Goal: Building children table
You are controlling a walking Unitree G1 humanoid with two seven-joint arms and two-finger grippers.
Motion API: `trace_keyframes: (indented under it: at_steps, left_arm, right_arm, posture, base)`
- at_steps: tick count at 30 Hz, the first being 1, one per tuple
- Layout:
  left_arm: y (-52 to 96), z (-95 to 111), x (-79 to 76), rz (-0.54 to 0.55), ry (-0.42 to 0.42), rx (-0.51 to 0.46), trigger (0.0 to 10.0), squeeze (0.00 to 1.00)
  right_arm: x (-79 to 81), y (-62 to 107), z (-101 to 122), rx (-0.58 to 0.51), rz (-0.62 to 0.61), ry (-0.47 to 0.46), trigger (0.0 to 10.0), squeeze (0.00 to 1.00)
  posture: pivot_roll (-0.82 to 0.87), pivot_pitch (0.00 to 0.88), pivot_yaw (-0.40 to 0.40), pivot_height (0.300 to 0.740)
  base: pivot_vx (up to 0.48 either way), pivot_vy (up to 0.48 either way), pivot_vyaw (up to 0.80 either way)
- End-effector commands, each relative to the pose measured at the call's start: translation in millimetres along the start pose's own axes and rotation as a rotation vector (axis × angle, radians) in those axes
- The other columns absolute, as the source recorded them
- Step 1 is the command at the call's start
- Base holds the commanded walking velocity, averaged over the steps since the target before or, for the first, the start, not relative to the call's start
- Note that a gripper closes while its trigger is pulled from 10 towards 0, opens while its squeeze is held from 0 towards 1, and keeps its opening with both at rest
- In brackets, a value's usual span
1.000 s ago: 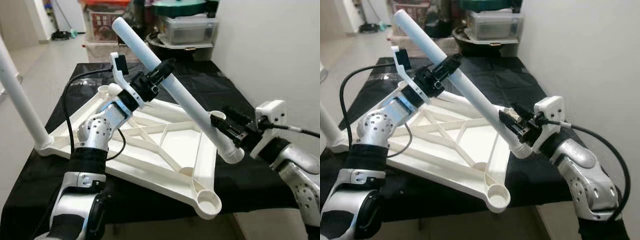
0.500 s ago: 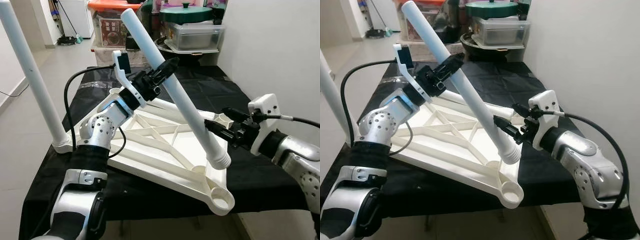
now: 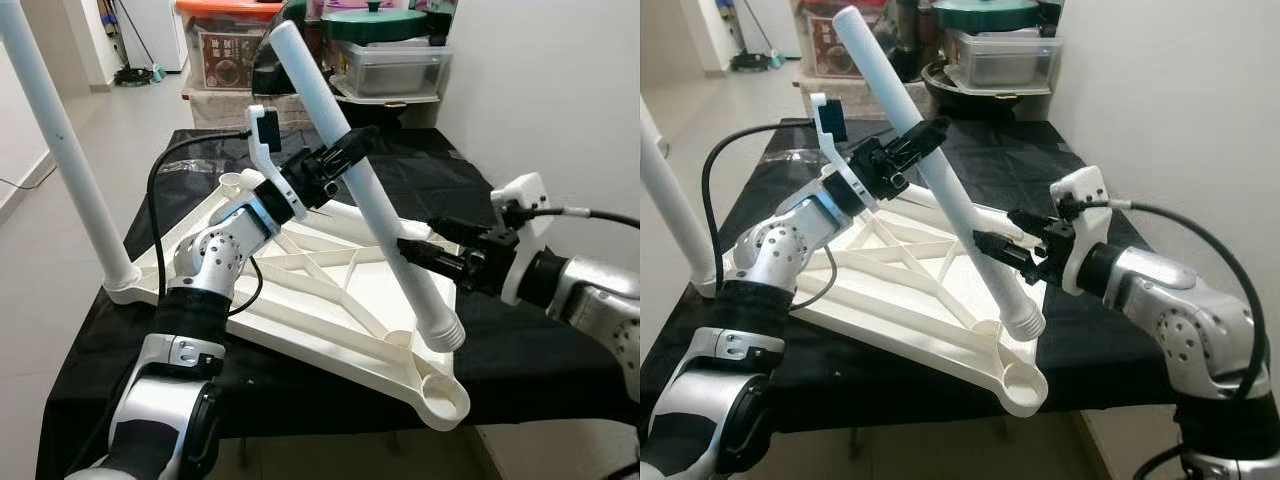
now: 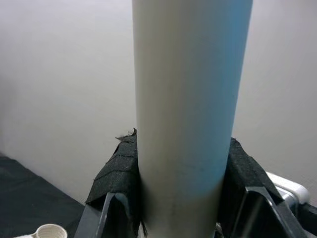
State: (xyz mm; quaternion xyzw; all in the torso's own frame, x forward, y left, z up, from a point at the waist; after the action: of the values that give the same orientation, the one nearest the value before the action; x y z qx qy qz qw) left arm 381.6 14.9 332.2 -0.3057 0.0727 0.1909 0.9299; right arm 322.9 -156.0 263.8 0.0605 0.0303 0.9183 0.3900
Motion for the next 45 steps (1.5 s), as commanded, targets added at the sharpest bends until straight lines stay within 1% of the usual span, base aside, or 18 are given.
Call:
trace_keyframes:
  at_steps: [1,6,9,10,14,17,19,22,24,28,37,42,45]
  left_arm:
    - [-5.3,-0.4,-2.5,-0.015,-0.010,0.004,10.0,0.00]
    - [-7.2,-1.6,-2.9,-0.018,-0.009,0.003,10.0,0.00]
    - [-12.9,-2.5,-4.9,-0.022,-0.002,-0.006,10.0,0.00]
    - [-12.9,-2.5,-4.9,-0.022,-0.002,-0.006,10.0,0.00]
    - [-18.0,-3.1,-8.4,-0.036,0.007,-0.015,10.0,0.00]
    - [-18.5,-3.4,-8.6,-0.037,0.008,-0.015,10.0,0.00]
    - [-18.9,-4.1,-7.9,-0.035,0.013,-0.018,10.0,0.00]
    - [-19.0,-4.3,-7.5,-0.033,0.016,-0.020,10.0,0.00]
    - [-19.5,-4.3,-7.2,-0.031,0.017,-0.023,10.0,0.00]
    - [-20.1,-4.5,-7.0,-0.032,0.019,-0.025,10.0,0.00]
    - [-20.1,-6.0,-6.2,-0.030,0.023,-0.027,10.0,0.00]
    - [-19.3,-8.1,-5.8,-0.029,0.016,-0.024,10.0,0.00]
    - [-19.8,-7.6,-5.5,-0.028,0.017,-0.025,10.0,0.00]
  right_arm:
    - [8.9,2.6,0.0,0.023,0.051,0.002,10.0,0.00]
    - [11.0,-0.9,-4.6,0.047,0.044,-0.005,10.0,0.00]
    - [18.4,-12.9,-18.8,0.096,0.065,-0.015,10.0,0.00]
    - [18.4,-12.9,-18.8,0.096,0.065,-0.015,10.0,0.00]
    - [13.6,-25.1,-33.3,0.176,0.030,-0.021,10.0,0.00]
    - [11.2,-26.9,-34.3,0.183,0.020,-0.023,10.0,0.00]
    - [3.2,-31.7,-36.4,0.203,-0.018,-0.030,10.0,0.00]
    - [0.6,-33.2,-37.0,0.209,-0.031,-0.034,10.0,0.00]
    - [-6.9,-36.9,-34.8,0.211,-0.065,-0.035,10.0,0.00]
    - [-13.1,-42.0,-29.6,0.209,-0.095,-0.030,10.0,0.00]
    - [-14.4,-48.2,-29.3,0.226,-0.103,-0.022,10.0,0.00]
    - [-6.5,-52.7,-29.9,0.241,-0.067,0.027,10.0,0.00]
    - [-5.1,-53.2,-30.2,0.245,-0.062,0.032,10.0,0.00]
  posture:
    - [0.05,0.000,-0.036,0.740]
    - [0.05,0.000,-0.036,0.740]
    - [0.05,0.000,-0.031,0.740]
    - [0.05,0.000,-0.031,0.740]
    - [0.05,0.000,-0.028,0.740]
    - [0.05,0.000,-0.028,0.740]
    - [0.05,0.000,-0.027,0.740]
    - [0.05,0.000,-0.027,0.740]
    - [0.04,0.000,-0.026,0.740]
    - [0.04,0.000,-0.027,0.740]
    - [0.04,0.000,-0.030,0.740]
    - [0.04,0.000,-0.031,0.740]
    - [0.04,0.000,-0.031,0.740]
  base:
    - [0.000,0.000,0.00]
    - [0.000,0.000,0.00]
    - [0.000,0.000,0.00]
    - [0.000,0.000,0.00]
    - [0.000,0.000,0.00]
    - [0.000,0.000,0.00]
    - [0.000,0.000,0.00]
    - [0.000,0.000,0.00]
    - [0.000,0.000,0.00]
    - [0.000,0.000,0.00]
    - [0.000,0.000,0.00]
    - [0.000,0.000,0.00]
    - [0.000,0.000,0.00]
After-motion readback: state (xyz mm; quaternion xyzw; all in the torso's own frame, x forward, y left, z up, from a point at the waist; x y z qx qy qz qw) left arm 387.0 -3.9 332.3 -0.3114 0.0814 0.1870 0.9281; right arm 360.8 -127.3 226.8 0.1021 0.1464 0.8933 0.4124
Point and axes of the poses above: a point about 5 cm out from each wrist's last joint towards the gripper, its own y axis pointing back from the gripper into the wrist, its own z axis along the axis of the wrist's last joint, x = y × z, the point moved 6 cm from there along -y, pointing out of the wrist towards the gripper, and after that the axes turned 4 degrees about -y, right-handed, at the moved point
